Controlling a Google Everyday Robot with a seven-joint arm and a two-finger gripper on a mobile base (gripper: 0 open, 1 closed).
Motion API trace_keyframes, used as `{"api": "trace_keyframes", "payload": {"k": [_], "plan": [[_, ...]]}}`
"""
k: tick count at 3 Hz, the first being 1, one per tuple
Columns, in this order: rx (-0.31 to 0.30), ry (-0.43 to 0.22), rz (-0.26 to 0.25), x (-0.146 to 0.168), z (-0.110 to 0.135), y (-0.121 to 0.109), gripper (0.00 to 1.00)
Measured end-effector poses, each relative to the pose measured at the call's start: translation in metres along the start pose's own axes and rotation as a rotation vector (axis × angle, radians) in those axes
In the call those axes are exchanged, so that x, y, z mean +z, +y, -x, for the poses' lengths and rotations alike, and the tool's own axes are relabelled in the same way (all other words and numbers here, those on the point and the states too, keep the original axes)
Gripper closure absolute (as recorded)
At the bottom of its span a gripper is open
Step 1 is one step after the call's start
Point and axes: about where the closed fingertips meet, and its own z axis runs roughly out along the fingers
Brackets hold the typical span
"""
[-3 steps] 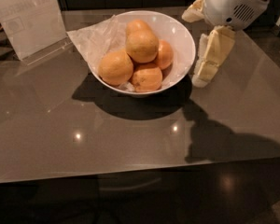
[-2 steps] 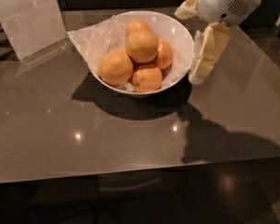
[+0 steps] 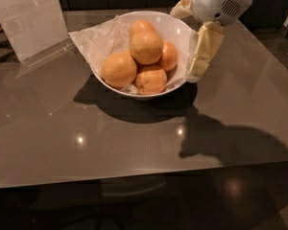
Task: Pick orange from white bowl
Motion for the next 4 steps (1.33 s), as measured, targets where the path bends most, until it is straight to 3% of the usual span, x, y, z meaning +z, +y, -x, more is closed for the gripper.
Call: {"api": "trace_keyframes", "payload": {"k": [2,4], "plan": [[-0.066,-0.065,0.093,0.057,0.022,-0.044,0.0],[-0.046,-0.089,0.074,0.062,0.019,-0.05,0.0]]}}
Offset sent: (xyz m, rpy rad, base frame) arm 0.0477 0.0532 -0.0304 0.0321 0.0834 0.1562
